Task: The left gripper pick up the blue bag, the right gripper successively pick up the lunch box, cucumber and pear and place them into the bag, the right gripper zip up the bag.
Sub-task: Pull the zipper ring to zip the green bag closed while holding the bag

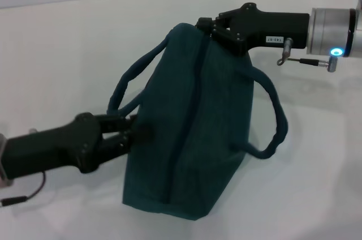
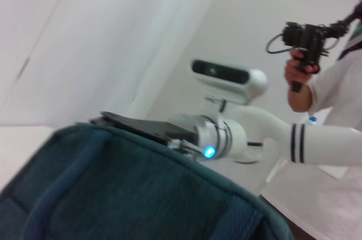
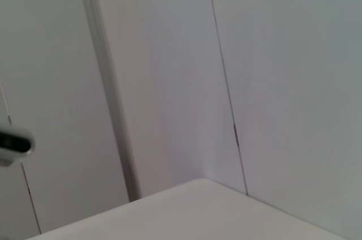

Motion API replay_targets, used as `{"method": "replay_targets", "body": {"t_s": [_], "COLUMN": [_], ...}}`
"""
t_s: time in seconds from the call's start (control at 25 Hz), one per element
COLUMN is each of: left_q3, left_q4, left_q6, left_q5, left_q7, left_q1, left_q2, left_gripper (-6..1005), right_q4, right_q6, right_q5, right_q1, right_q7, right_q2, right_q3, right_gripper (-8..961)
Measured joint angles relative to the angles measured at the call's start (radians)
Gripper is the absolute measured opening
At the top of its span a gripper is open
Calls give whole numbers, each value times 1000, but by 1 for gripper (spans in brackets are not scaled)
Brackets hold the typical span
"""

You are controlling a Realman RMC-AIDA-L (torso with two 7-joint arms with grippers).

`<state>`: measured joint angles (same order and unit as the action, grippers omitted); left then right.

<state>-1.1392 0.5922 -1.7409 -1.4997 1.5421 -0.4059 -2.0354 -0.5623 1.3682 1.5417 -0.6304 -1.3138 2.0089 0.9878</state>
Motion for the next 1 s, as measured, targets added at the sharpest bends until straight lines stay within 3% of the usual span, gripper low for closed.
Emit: {"method": "replay_targets", "body": {"t_s": [0.08, 0.28, 0.52, 0.64, 0.8, 1.0], "left_q3": [5, 45, 67, 90, 220, 412], "left_q4": [53, 166, 264, 335, 412, 437], "left_q6": [0, -1, 0, 1, 6, 8], "left_q5": [-2, -11, -45, -122, -240, -398], "left_q7": [79, 264, 419, 514, 572, 585], "left_q1": [7, 9, -32, -70, -122, -210], "left_q2": [14, 66, 83, 79, 78, 105], "left_gripper": [131, 318, 591, 605, 615, 614], "right_q4": [-4, -2, -2, 0, 1, 3], "right_q6": [3, 3, 5, 5, 5, 5], "right_q5": [0, 0, 0, 0, 0, 0], "right_q1": [4, 5, 7, 6, 6, 6], "right_q7": [1, 11, 12, 13, 22, 27], "right_q2": [0, 0, 2, 2, 3, 4], "right_q3": [0, 0, 0, 0, 0, 0], "right_gripper": [13, 13, 13, 13, 13, 12]}}
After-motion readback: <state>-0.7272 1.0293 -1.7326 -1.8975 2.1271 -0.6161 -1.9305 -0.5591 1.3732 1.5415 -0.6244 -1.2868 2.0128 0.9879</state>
